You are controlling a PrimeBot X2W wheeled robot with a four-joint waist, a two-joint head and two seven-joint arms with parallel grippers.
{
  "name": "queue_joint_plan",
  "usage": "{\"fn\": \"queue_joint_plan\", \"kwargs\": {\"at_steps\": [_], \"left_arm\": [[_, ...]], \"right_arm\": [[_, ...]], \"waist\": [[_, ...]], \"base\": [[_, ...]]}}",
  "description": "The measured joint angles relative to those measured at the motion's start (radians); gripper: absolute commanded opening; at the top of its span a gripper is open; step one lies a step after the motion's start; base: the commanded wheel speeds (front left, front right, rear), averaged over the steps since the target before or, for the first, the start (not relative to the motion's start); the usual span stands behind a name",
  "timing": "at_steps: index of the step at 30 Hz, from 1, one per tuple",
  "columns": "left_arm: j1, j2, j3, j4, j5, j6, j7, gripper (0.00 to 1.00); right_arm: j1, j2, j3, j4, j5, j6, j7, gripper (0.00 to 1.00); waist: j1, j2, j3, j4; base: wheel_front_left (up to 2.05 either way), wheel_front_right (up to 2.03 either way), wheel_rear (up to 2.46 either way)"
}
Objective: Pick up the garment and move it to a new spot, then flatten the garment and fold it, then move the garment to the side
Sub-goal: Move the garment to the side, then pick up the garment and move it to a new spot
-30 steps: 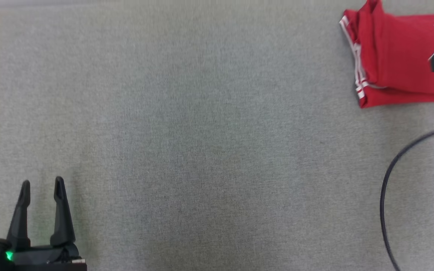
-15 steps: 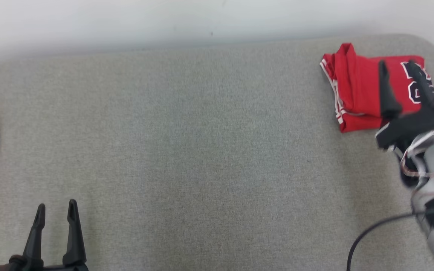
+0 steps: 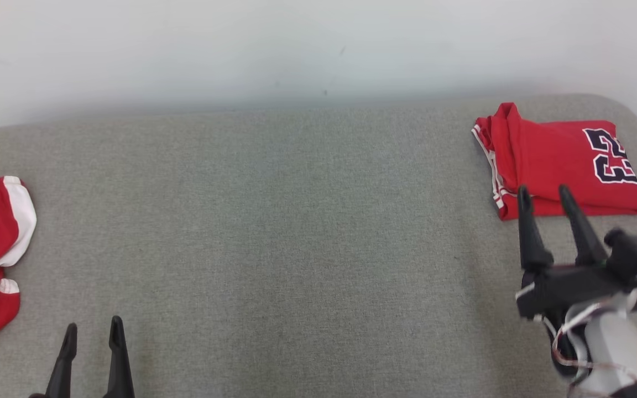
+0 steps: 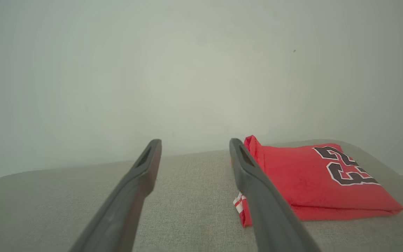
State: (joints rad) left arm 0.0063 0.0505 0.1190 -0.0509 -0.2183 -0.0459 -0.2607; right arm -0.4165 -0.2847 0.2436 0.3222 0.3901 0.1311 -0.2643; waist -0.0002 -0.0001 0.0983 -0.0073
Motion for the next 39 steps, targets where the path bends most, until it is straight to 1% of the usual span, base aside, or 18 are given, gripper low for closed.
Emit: {"fn": "queue_joint_plan", "kwargs": {"at_steps": [5, 8, 13, 20, 26, 39], "left_arm": [[0.013, 0.000, -0.007, 0.007, -0.005, 0.005, 0.000, 1.00], [0.029, 0.000, -0.009, 0.012, -0.011, 0.011, 0.000, 1.00], [0.038, 0.000, -0.018, 0.025, -0.003, 0.014, 0.000, 1.00], [0.060, 0.000, -0.014, 0.041, 0.027, 0.030, 0.000, 1.00], [0.066, 0.000, -0.006, 0.044, 0.032, 0.039, 0.000, 1.00], [0.068, 0.000, 0.000, 0.062, 0.042, 0.040, 0.000, 1.00]], "right_arm": [[0.116, 0.045, -0.033, -0.074, -0.061, 0.000, 0.000, 1.00], [0.193, 0.086, -0.044, -0.122, -0.100, 0.000, 0.000, 1.00], [0.248, 0.122, -0.056, -0.133, -0.139, 0.000, 0.000, 1.00], [0.341, 0.158, -0.080, -0.142, -0.189, 0.000, 0.000, 1.00], [0.375, 0.190, -0.095, -0.160, -0.220, 0.000, 0.000, 1.00], [0.385, 0.201, -0.106, -0.157, -0.241, 0.000, 0.001, 1.00]], "waist": [[0.0001, 0.0001, -0.024, 0.009], [0.0000, 0.0001, -0.044, 0.013], [0.0001, 0.0001, -0.064, 0.013], [0.0000, 0.0001, -0.099, 0.017], [0.0001, 0.0001, -0.108, 0.019], [0.0002, 0.0002, -0.108, 0.023]], "base": [[0.00, 0.00, 0.00], [0.00, 0.00, 0.00], [0.00, 0.00, 0.00], [0.00, 0.00, 0.00], [0.00, 0.00, 0.00], [0.00, 0.00, 0.00]]}}
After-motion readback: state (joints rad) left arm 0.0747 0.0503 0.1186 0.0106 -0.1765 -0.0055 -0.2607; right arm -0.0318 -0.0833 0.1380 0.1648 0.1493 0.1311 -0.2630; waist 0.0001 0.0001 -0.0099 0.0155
